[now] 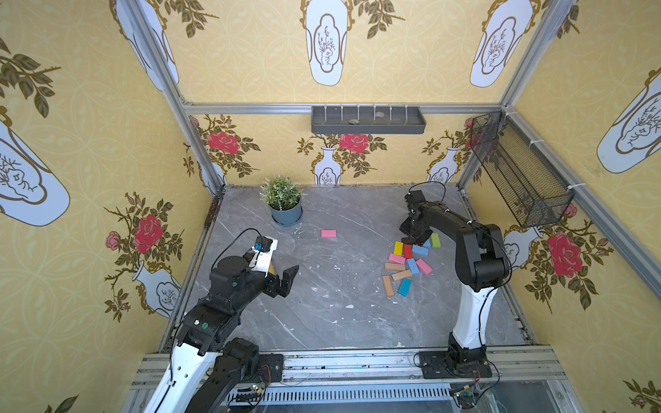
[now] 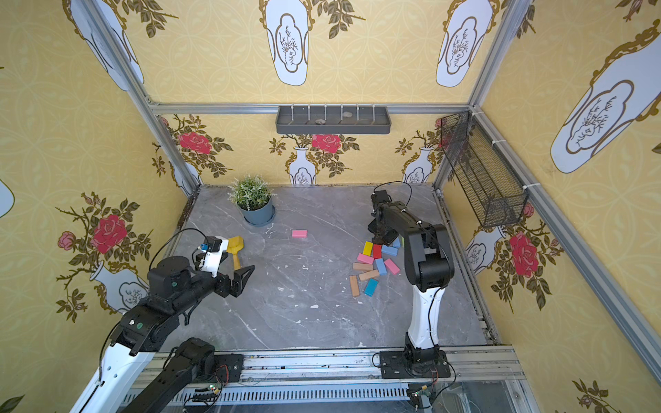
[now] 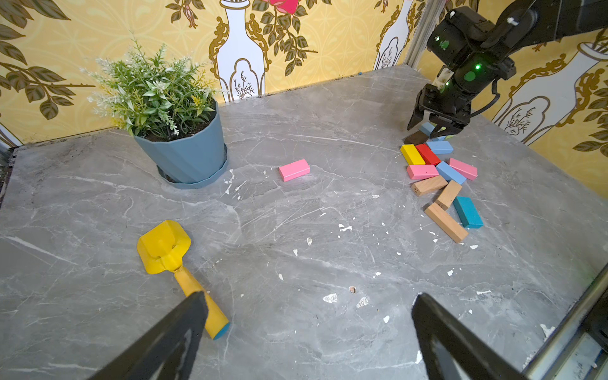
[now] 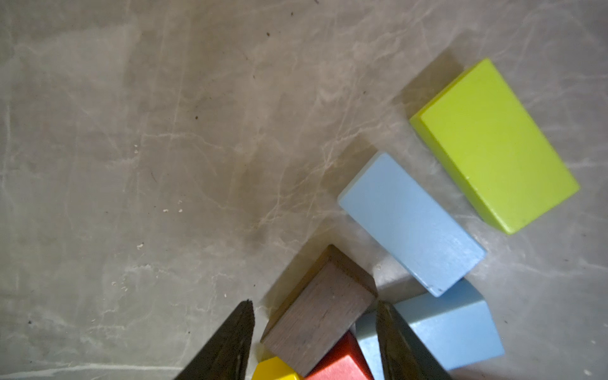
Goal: Assemble the number 8 with building blocks
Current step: Pick up the building block from the center of the board.
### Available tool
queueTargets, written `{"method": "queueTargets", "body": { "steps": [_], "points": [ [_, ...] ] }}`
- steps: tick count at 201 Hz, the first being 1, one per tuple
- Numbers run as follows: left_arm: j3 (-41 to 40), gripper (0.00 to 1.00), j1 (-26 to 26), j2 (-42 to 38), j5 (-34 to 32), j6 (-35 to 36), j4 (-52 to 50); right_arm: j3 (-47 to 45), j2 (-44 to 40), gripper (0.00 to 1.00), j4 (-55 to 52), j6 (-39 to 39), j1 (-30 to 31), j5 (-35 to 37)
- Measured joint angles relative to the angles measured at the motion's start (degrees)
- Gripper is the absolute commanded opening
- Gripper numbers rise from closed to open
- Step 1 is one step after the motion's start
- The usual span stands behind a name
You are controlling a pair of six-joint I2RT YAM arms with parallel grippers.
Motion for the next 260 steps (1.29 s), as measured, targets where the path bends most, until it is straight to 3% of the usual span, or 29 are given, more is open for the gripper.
{"method": "queueTargets", "body": {
  "steps": [73,144,260],
  "points": [
    [0.00,1.00,0.00,0.00,0.02,0.00,-0.02,-0.24,1.90,0.56,1.11,-0.04,-0.28,0.00],
    [0.00,1.00,0.00,0.02,0.02,0.00,-0.02,0.79,3.28,0.41,1.49,-0.57,-0.37,0.04],
    [0.00,1.00,0.00,0.04,0.15,0.00,-0.04,2.40,4.68,0.27,5.79,-7.89,-0.37,-2.73]
  ]
}}
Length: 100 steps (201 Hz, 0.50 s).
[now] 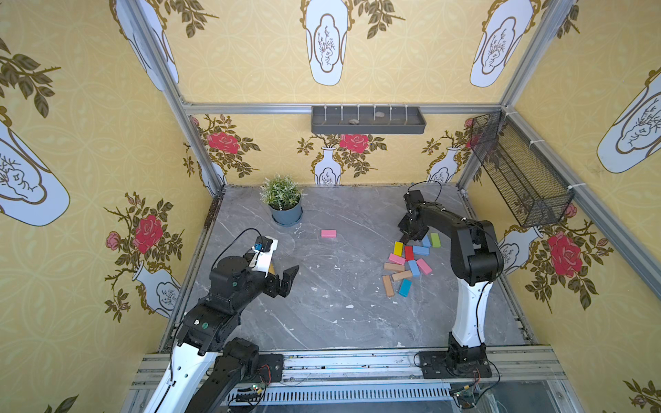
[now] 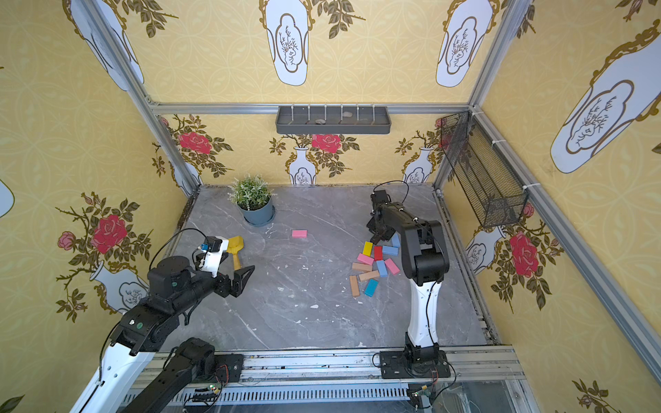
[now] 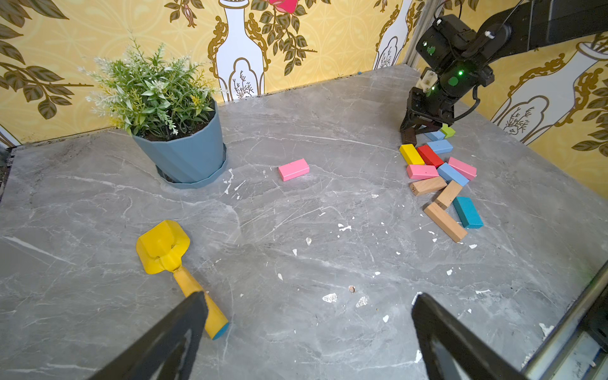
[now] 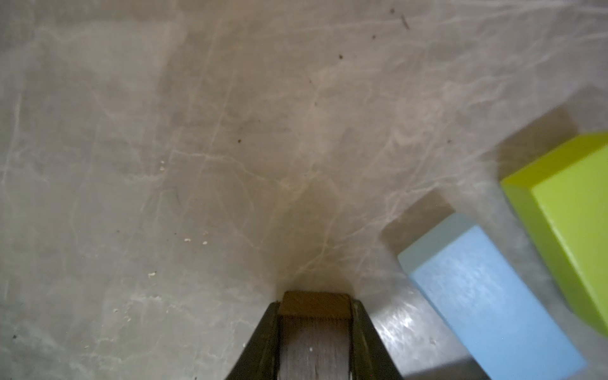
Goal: Assemble the number 8 with building blocks
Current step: Pick up the building block from the center of the board.
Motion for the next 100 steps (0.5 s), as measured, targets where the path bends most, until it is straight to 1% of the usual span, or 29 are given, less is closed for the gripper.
{"method": "queueTargets", "body": {
  "steps": [25,56,100],
  "points": [
    [0.00,1.00,0.00,0.00,0.00,0.00,0.00,0.57,-0.04,0.27,0.33,-1.77,0.33,-2.19],
    [0.00,1.00,0.00,0.00,0.00,0.00,0.00,1.79,-1.60,0.28,0.26,-4.63,2.29,-2.19],
    [0.00,1.00,0.00,0.07,0.00,0.00,0.00,6.56,-2.32,0.29,-0.79,-8.68,9.55,-1.51]
  ]
}}
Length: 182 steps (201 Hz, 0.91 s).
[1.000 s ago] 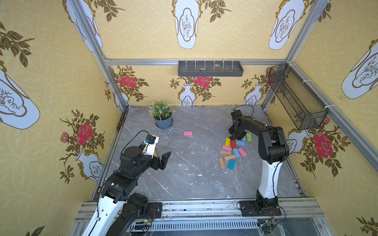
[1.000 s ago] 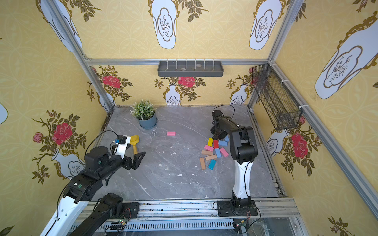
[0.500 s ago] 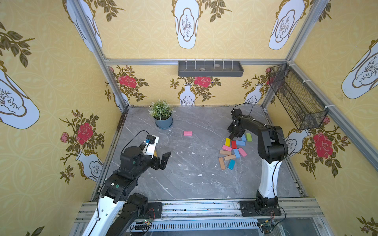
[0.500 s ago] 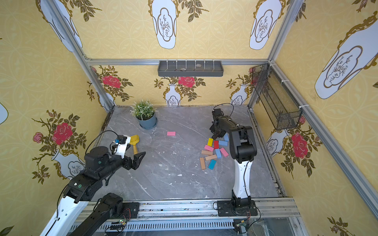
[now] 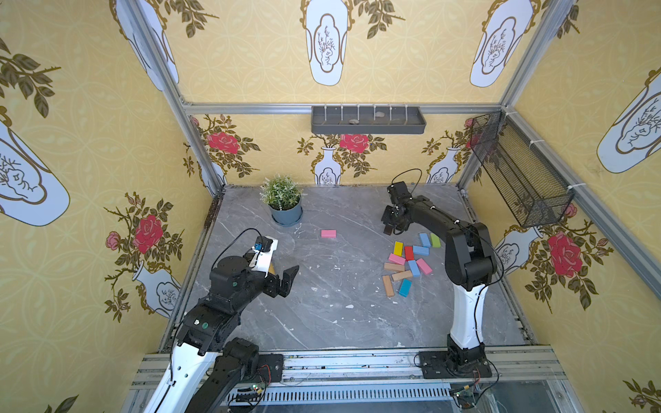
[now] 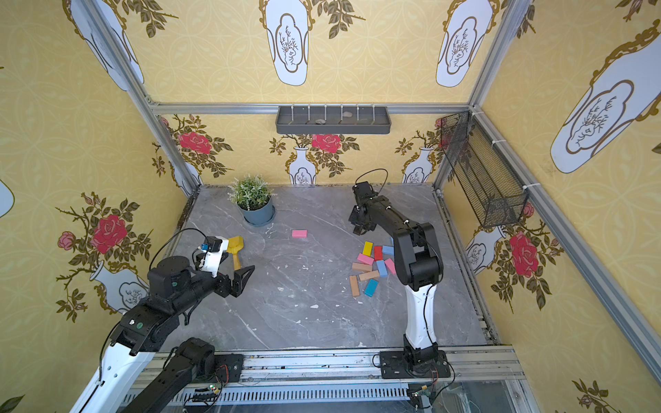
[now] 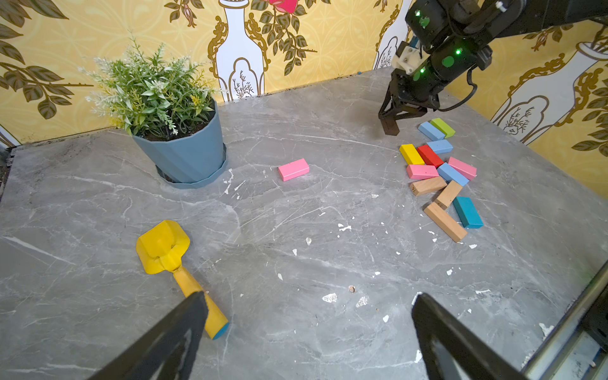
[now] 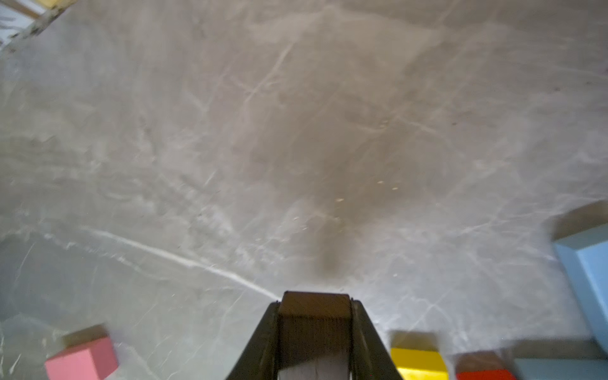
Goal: Assemble the number 8 with building blocks
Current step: Assemble the building block at the center of the board.
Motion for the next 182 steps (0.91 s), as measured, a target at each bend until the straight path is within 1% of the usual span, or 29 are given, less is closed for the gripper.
{"method": "queueTargets", "body": {
  "steps": [57,113,132,182],
  "points": [
    [0.00,1.00,0.00,-0.13,0.00,0.00,0.00,7.50,3.67,0.30,-3.50,-1.66,10.40,0.37],
    [0.00,1.00,0.00,-0.24,0.00,0.00,0.00,16.48,11.34,0.32,-6.71,-1.64,19.04,-0.74],
    [0.11,1.00,0.00,-0.24,0.00,0.00,0.00,18.82,13.70,0.33,-7.28,-1.40,20.63,-1.51],
    [0.13,1.00,0.00,-0.20,0.00,0.00,0.00,23.15,18.73,0.35,-8.28,-0.04,22.40,-3.87]
  ]
}}
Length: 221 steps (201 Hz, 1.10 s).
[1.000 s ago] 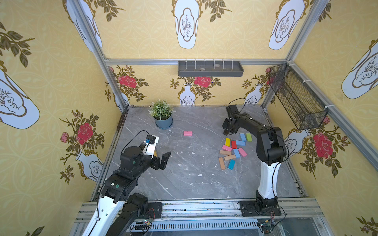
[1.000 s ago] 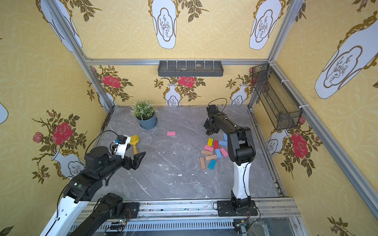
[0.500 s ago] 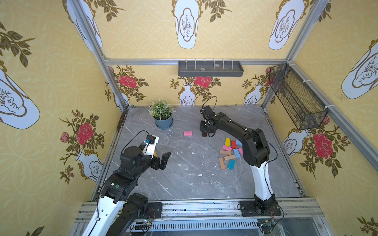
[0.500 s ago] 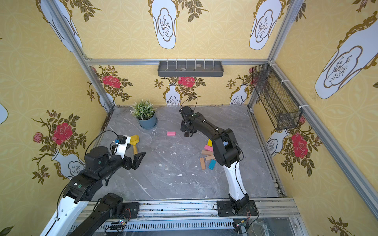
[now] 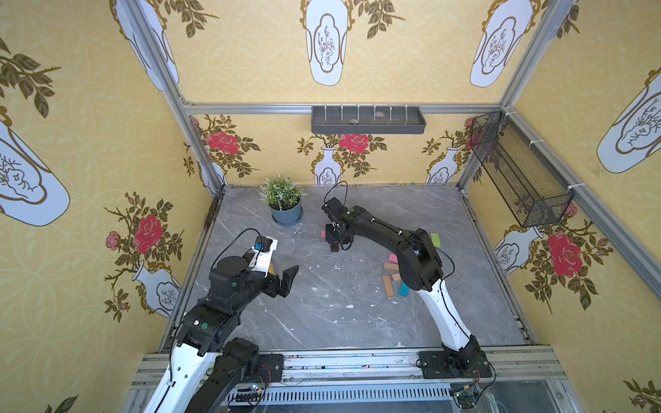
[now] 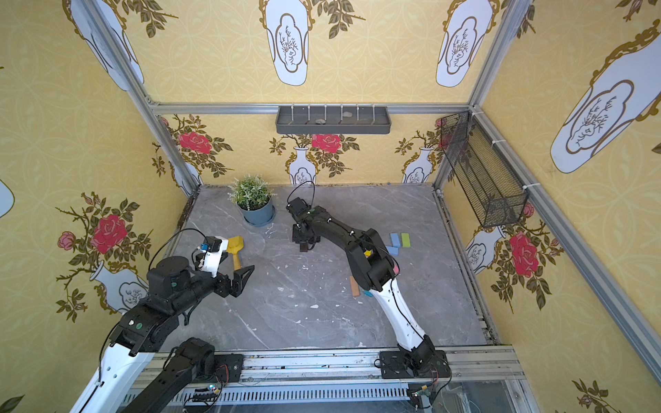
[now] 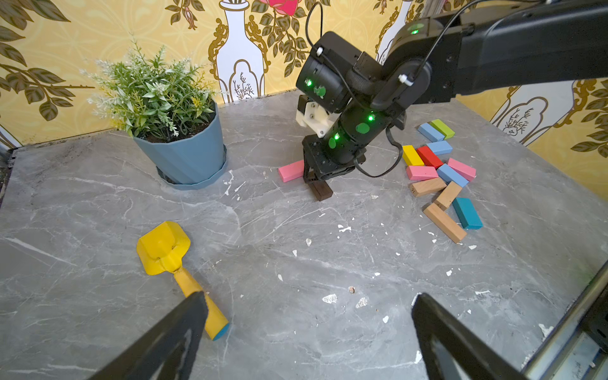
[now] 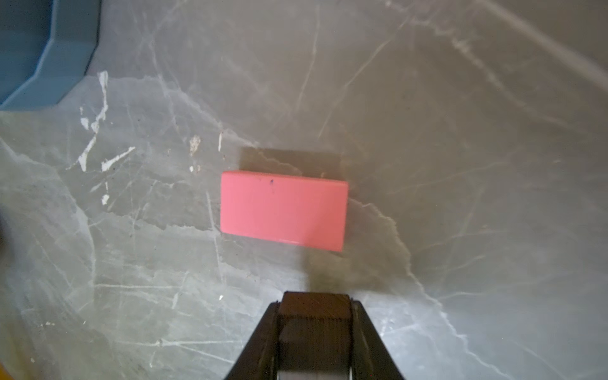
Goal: Assemble the number 8 with building blocks
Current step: Assemble the building block at the center of the board.
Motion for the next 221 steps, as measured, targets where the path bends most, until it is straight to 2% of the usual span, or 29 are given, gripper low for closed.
{"method": "queueTargets", "body": {
  "steps": [104,158,190,221],
  "points": [
    [0.15,1.00,0.00,0.13,0.00,0.00,0.00,4.00,4.13,0.45,2.78,2.89,0.48,-3.13],
    [0.15,1.00,0.00,0.11,0.00,-0.37,0.00,4.50,4.39,0.56,3.85,4.37,0.37,-4.55],
    [0.15,1.00,0.00,0.39,-0.02,-0.52,0.00,0.46,0.74,0.62,3.58,4.81,0.11,-5.31],
    [1.20,0.99,0.00,2.03,-1.62,-2.64,-0.07,-6.21,-8.17,0.78,4.59,4.74,-0.07,-5.31]
  ]
}}
